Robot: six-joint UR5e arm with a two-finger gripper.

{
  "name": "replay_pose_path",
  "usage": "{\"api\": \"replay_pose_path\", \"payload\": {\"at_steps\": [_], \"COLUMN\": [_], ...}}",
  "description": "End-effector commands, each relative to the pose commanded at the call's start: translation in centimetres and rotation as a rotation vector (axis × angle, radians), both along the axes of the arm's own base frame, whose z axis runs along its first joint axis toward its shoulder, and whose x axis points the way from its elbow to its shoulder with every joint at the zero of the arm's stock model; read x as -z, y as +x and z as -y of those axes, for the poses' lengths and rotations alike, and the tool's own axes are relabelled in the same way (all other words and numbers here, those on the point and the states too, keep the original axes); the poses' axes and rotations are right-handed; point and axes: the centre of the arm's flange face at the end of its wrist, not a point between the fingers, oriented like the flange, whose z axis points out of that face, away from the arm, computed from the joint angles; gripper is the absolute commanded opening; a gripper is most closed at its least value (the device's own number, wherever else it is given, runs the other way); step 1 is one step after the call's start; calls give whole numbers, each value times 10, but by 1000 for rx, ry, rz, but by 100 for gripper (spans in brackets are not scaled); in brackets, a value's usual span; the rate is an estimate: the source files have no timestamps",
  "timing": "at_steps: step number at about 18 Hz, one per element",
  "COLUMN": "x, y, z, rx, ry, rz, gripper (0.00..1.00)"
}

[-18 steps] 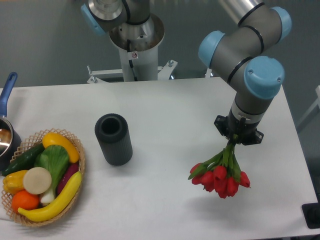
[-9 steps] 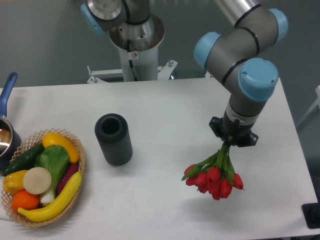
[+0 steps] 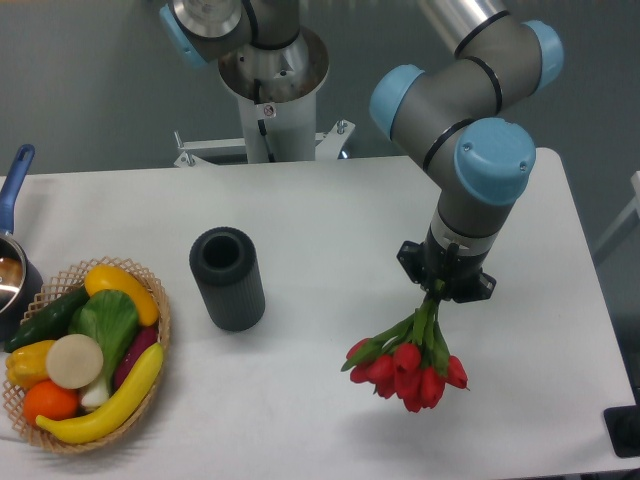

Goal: Insert the flowers into the vase
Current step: 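Lower the held red tulip bunch slightly while keeping the gripper closed on stems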

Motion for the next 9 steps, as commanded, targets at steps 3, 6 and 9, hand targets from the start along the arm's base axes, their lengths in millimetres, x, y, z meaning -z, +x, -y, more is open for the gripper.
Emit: {"api": "replay_pose_path", "payload": {"at_steps": [3,6,9], "x": [-4,-9,-10], "y": [1,1,2], "z": [3,0,0], "rx": [-8,-30,-45], "ry": [97,210,238], "rz": [36,37,15], "gripper": [4,4,4]}}
